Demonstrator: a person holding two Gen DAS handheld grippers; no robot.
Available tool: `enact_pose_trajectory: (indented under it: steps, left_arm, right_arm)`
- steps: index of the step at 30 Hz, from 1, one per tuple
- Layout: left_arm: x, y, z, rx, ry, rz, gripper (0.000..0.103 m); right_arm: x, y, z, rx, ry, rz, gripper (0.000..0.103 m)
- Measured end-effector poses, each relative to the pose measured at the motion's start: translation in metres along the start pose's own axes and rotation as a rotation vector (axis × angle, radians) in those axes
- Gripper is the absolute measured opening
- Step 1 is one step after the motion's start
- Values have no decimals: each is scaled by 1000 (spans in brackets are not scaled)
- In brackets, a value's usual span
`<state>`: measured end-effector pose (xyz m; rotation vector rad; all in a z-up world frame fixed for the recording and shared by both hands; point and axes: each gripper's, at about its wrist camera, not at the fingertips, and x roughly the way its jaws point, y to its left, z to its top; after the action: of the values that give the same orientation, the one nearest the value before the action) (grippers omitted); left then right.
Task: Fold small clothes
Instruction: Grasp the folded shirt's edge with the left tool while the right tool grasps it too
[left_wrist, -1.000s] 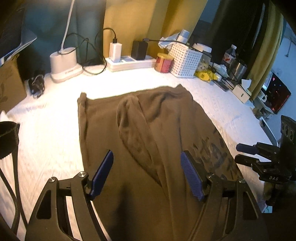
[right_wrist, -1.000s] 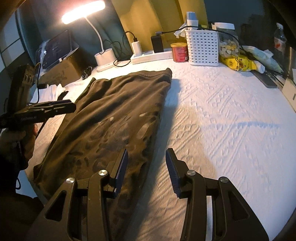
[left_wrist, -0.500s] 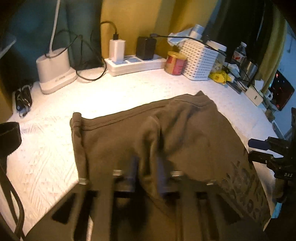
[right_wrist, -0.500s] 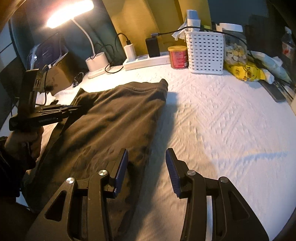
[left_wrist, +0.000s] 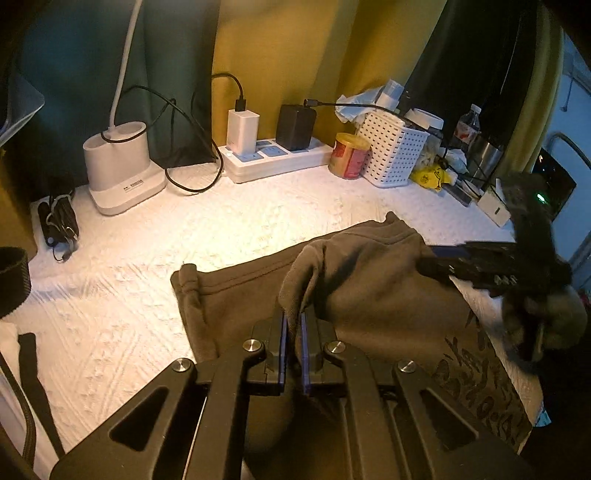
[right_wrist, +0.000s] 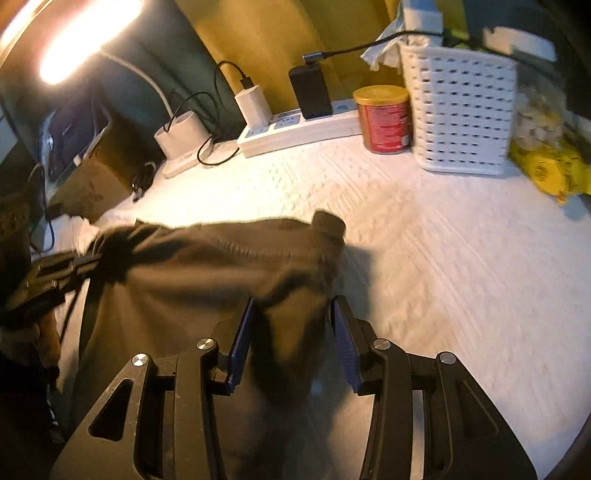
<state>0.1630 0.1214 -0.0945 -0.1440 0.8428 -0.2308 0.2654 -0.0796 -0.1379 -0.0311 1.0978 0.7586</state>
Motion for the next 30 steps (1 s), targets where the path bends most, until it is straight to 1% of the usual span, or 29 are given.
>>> enact_pose_trajectory:
  steps: [5,6,7,9,11,14,18,19,22,23,24,27,28,30]
  left_arm:
    - [8,7,-2,5,24,-23,4]
    - [9,7,-2,8,26,-29,4]
    - [11,8,-2,10,27,-37,4]
    - [14,9,0,7,26,-49,4]
    - [13,9,2,9,15,-52,4]
    - [12,11,6,9,3,-43,4]
    - [30,23,2,-18,37,-16,5]
    - [34,25,0,-25,46,-10,4]
    - [35,23,-2,-19,43,10,5]
    - [36,24,-2,-28,45,15,7]
    - [36,25,-1,-41,49,24,11]
    - [34,24,-1,-56,71,29,12]
    - [31,23,-1,-58,67,46,20]
    - [26,24,-2,-73,61,59,28]
  right_arm:
    - [17,-13,18,71,-4,66,45]
    - [18,-16,20,78,-16,79,34]
    - [19,-18,22,75,-30,84,26]
    - [17,-18,27,59,-41,90,21]
    - [11,-12,32,9,-72,75,19]
    - [11,-8,39,-27,-81,62,19]
    - [25,-12,42,-29,-60,44,19]
    - [27,-10,41,-39,-59,27,19]
    - [32,-7,41,-68,-57,-4,21]
    - [33,-6,41,-73,-56,-19,24]
    - [33,-6,41,-76,-57,-33,27]
    - [26,-5,42,-87,-82,-90,34]
    - [23,-5,43,-90,-93,-107,36]
    - [17,-7,42,-90,-105,-131,36]
